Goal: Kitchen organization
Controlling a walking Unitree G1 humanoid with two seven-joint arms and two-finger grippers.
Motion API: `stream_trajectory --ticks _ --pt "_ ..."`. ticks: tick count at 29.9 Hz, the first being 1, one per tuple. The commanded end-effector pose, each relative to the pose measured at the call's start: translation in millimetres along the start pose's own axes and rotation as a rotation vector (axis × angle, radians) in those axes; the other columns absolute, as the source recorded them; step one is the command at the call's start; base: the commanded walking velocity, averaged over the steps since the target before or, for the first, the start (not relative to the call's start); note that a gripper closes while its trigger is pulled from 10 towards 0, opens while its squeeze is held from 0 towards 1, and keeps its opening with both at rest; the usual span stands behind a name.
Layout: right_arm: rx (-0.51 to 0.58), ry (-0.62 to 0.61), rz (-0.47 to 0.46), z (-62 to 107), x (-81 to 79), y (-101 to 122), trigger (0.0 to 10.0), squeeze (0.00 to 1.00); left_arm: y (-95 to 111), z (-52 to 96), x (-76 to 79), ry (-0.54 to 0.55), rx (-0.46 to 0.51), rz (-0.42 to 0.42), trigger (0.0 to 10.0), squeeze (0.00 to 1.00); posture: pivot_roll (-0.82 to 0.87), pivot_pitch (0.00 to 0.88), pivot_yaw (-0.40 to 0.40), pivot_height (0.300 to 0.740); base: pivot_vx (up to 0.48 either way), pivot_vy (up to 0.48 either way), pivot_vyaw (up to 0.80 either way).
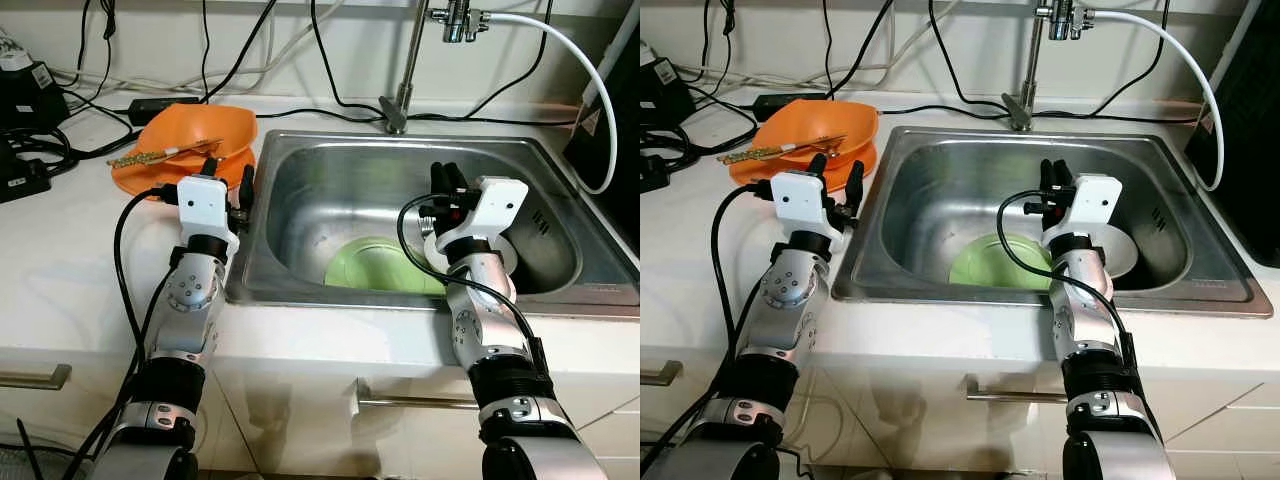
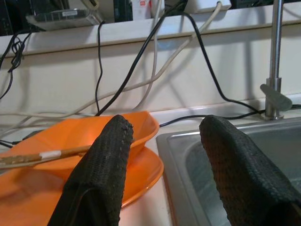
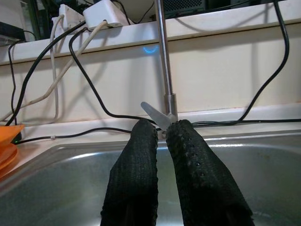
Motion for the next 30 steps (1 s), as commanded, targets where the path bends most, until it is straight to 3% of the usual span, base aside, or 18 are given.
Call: stream_trajectory --ticks 1,17,30 --pt "-0.018 0.003 -0.011 0.6 -0.3 -3.9 10.0 0.00 3.0 -0.8 3.4 -0.016 0.004 -0.006 10.0 0.00 0.05 0.026 0.012 0.740 0.000 0.296 0.00" --pt "-0.025 0.003 -0.026 2.4 -2.5 -6.4 10.0 0.00 3.4 -2.0 7.7 -0.029 -0.008 -0.012 10.0 0.00 0.05 0.024 0.014 0.740 0.000 0.432 0.00" --pt "-0.034 -0.004 -0.030 3.2 -0.2 -9.0 10.0 0.00 6.4 -3.9 14.2 -0.054 -0.004 -0.022 10.0 0.00 0.05 0.027 0.019 0.740 0.000 0.000 0.00"
Point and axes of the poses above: a point about 5 cm out from each wrist's last joint towards the gripper, its own z axis pointing back from the gripper into the wrist, its own y axis along the axis of the wrist's last joint, x = y × z, the point moved 6 cm from there along -z, pointing out of the wrist towards the gripper, and after that the axes turned 2 degrees about z, right-handed, at the moved point
